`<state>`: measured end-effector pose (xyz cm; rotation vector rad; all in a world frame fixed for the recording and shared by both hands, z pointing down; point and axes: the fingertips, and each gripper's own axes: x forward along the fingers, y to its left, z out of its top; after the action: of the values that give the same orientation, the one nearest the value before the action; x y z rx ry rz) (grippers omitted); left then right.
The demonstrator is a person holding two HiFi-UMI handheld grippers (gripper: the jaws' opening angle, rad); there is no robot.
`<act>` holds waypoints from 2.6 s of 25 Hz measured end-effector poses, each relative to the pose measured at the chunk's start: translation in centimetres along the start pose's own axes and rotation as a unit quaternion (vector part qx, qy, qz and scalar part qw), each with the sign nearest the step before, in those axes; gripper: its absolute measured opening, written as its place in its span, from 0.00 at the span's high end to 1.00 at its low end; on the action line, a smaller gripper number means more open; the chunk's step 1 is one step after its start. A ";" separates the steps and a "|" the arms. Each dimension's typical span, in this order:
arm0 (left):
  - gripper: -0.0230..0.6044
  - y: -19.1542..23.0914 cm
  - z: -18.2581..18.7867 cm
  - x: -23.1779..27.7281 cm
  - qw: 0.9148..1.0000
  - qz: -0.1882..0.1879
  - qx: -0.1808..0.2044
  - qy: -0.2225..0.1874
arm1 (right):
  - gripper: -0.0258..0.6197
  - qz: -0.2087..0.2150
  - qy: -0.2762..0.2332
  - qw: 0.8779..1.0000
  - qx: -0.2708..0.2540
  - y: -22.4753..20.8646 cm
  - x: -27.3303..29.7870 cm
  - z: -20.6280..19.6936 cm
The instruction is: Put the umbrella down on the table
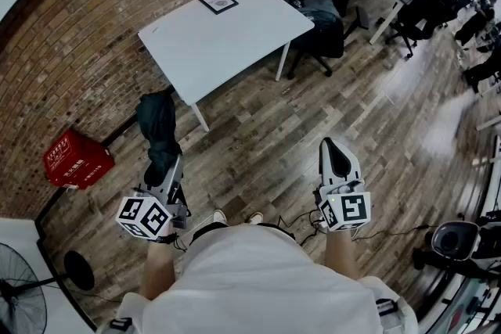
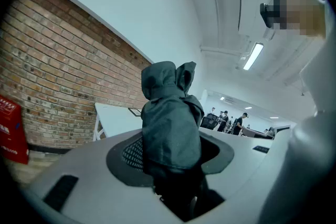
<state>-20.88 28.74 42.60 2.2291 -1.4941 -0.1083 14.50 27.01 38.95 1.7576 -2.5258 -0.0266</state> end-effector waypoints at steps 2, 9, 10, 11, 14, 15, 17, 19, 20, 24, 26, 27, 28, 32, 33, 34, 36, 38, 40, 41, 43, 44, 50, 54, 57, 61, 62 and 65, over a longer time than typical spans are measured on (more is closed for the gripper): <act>0.62 -0.3 -0.3 -0.2 1.000 0.000 0.000 0.004 | 0.93 0.000 0.000 1.000 0.002 -0.1 -0.3 0.0; 0.62 -1.2 -1.0 -0.8 1.000 -0.002 -0.005 0.008 | 0.93 0.009 0.009 1.000 0.006 0.3 -0.8 -0.6; 0.62 -1.2 -1.1 -0.8 1.000 -0.003 -0.007 0.009 | 0.93 0.012 0.007 1.000 0.012 0.3 -0.9 -0.8; 0.61 -1.2 -1.3 -0.8 1.000 -0.003 -0.009 0.009 | 0.93 0.017 0.004 1.000 0.022 0.4 -1.1 -1.0; 0.61 -1.3 -1.9 -0.8 1.000 0.001 -0.011 0.015 | 0.93 0.031 -0.007 0.998 0.052 0.2 -1.9 -1.5; 0.61 -1.4 -2.1 -0.7 1.000 0.002 -0.012 0.017 | 0.93 0.031 -0.005 0.998 0.055 0.1 -2.1 -1.9; 0.61 -1.4 -2.5 -0.3 1.000 0.004 -0.011 0.022 | 0.93 0.030 0.006 0.998 0.059 -0.1 -2.1 -2.9; 0.61 -1.4 -2.8 0.2 1.000 0.003 -0.011 0.026 | 0.93 0.034 0.019 0.997 0.063 0.1 -1.9 -3.8; 0.61 -1.3 -3.0 0.6 1.000 0.002 -0.011 0.028 | 0.93 0.036 0.025 0.997 0.062 0.2 -1.7 -4.2; 0.61 -0.8 -3.7 3.5 0.999 -0.008 -0.022 0.036 | 0.93 0.037 0.038 0.997 0.052 -0.5 0.1 -4.7; 0.62 -0.1 -3.9 5.5 0.999 -0.014 -0.029 0.043 | 0.93 0.034 0.042 0.997 0.046 -1.0 1.4 -4.7; 0.62 0.3 -4.0 6.6 0.998 -0.018 -0.031 0.046 | 0.93 0.030 0.047 0.997 0.045 -1.3 2.1 -4.8; 0.62 0.7 -3.9 7.9 0.998 -0.022 -0.032 0.048 | 0.93 0.026 0.051 0.997 0.044 -1.7 2.9 -4.8; 0.62 2.5 -2.8 12.9 0.997 -0.037 -0.035 0.054 | 0.93 0.028 0.062 0.997 0.033 -2.0 7.8 -4.2; 0.61 3.0 -2.2 14.2 0.997 -0.040 -0.036 0.053 | 0.93 0.031 0.063 0.997 0.030 -2.1 9.3 -3.8; 0.61 3.5 -1.6 15.5 0.997 -0.043 -0.035 0.052 | 0.93 0.032 0.062 0.997 0.026 -2.1 10.8 -3.3; 0.61 4.5 -0.4 18.1 0.997 -0.050 -0.023 0.053 | 0.93 0.033 0.060 0.998 0.016 -2.2 13.8 -2.1; 0.61 5.7 0.7 20.5 0.997 -0.058 -0.007 0.058 | 0.93 0.030 0.060 0.998 0.003 -2.2 17.1 -0.9; 0.61 6.8 1.5 22.7 0.995 -0.071 -0.002 0.067 | 0.93 0.025 0.060 0.998 -0.010 -2.1 20.1 0.1; 0.62 7.4 1.8 23.6 0.994 -0.079 -0.007 0.070 | 0.93 0.022 0.059 0.998 -0.012 -1.9 21.3 0.4; 0.62 8.4 2.5 25.3 0.993 -0.092 -0.014 0.074 | 0.93 0.015 0.058 0.998 -0.009 -1.7 23.4 0.7; 0.62 8.8 2.8 26.1 0.992 -0.097 -0.015 0.074 | 0.93 0.012 0.060 0.998 -0.006 -1.7 24.3 0.7; 0.62 10.0 3.3 29.2 0.990 -0.111 -0.014 0.090 | 0.93 -0.004 0.079 0.997 0.009 -2.1 27.0 -0.6; 0.61 10.2 3.9 31.0 0.989 -0.112 -0.020 0.093 | 0.93 -0.013 0.073 0.997 0.014 -3.4 28.7 -0.5; 0.61 9.8 4.1 32.2 0.989 -0.112 -0.019 0.093 | 0.93 -0.012 0.065 0.998 0.021 -4.7 30.0 -0.6; 0.62 9.9 4.8 34.2 0.992 -0.098 -0.021 0.083 | 0.93 -0.002 0.056 0.998 0.034 -6.7 32.6 -0.8; 0.61 9.9 5.0 34.6 0.992 -0.092 -0.024 0.080 | 0.93 0.002 0.056 0.998 0.036 -7.2 33.3 -0.7; 0.61 9.9 6.0 35.6 0.994 -0.077 -0.015 0.072 | 0.93 0.017 0.045 0.998 0.032 -8.8 35.4 0.1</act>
<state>-16.68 -8.12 47.72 2.2746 -1.2361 -0.0170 10.46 -9.22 39.94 1.6978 -2.5179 0.1348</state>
